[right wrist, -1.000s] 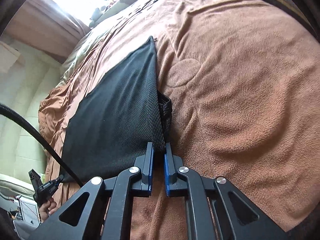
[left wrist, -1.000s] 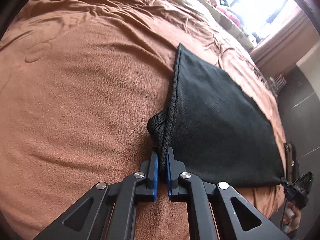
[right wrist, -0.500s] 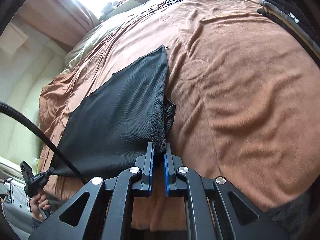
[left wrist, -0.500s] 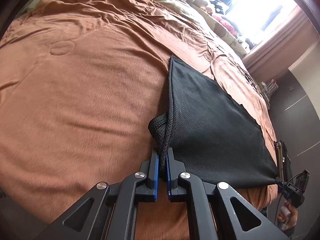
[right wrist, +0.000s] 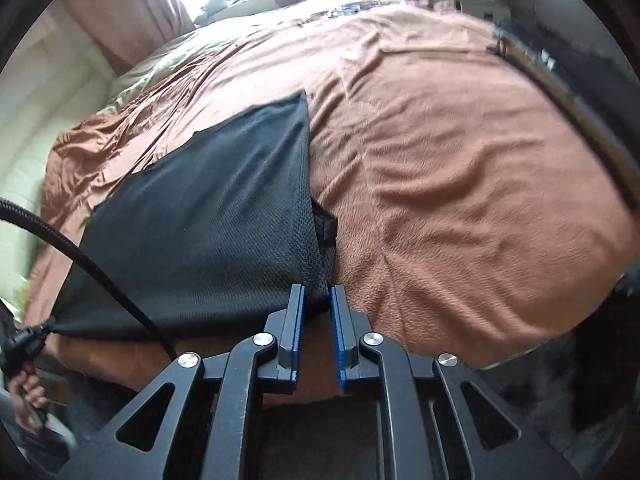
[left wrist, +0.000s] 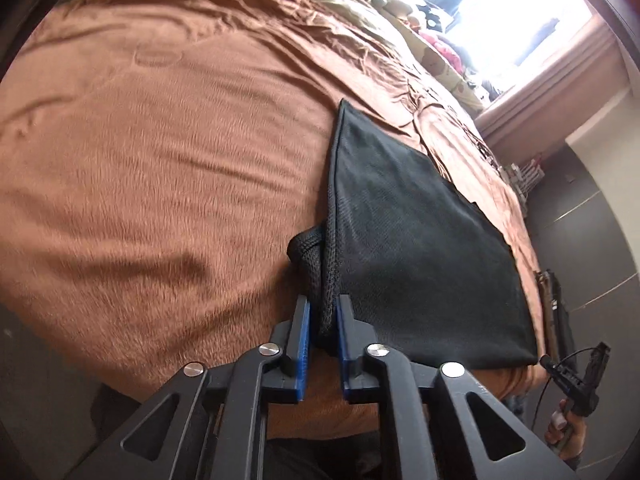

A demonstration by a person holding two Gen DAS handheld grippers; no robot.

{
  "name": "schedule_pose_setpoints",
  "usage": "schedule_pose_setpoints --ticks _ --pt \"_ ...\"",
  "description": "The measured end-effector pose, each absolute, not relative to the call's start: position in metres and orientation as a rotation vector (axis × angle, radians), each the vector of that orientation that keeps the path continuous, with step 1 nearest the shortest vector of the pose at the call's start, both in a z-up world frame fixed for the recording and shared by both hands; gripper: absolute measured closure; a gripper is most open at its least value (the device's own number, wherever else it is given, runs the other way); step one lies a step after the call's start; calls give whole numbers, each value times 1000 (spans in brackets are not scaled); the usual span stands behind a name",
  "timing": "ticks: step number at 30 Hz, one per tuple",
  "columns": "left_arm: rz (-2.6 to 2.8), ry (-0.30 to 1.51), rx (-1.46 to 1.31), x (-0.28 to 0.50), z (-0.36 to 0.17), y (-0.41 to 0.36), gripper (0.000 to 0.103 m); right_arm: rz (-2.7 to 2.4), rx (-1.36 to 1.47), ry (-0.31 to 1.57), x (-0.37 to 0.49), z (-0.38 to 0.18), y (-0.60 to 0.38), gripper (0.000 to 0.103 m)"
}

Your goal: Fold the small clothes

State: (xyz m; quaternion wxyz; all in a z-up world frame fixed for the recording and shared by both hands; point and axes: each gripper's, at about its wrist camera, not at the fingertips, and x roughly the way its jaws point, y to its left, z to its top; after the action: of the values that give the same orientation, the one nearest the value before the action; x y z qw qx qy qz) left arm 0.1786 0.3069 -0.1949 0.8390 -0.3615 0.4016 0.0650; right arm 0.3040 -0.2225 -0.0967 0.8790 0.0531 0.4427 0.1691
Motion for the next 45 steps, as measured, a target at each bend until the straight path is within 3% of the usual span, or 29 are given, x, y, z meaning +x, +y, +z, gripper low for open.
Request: schedule_pose_setpoints --ticks 1,3,16,32,37,45 --pt "132 847 -787 178 -198 309 73 338 97 907 300 -92 -221 70" --pt "115 825 -826 175 -201 312 68 331 71 856 291 -78 -214 54" --pt "151 765 -969 165 -209 309 68 599 -26 853 267 -73 -110 53" --pt "218 714 -1045 168 -212 308 69 722 -211 1012 325 -119 16 85" --pt "267 713 -1040 169 -211 303 69 667 -210 1015 351 -123 36 91" --pt "319 705 -1088 168 -213 304 70 626 -207 1030 399 -128 71 91"
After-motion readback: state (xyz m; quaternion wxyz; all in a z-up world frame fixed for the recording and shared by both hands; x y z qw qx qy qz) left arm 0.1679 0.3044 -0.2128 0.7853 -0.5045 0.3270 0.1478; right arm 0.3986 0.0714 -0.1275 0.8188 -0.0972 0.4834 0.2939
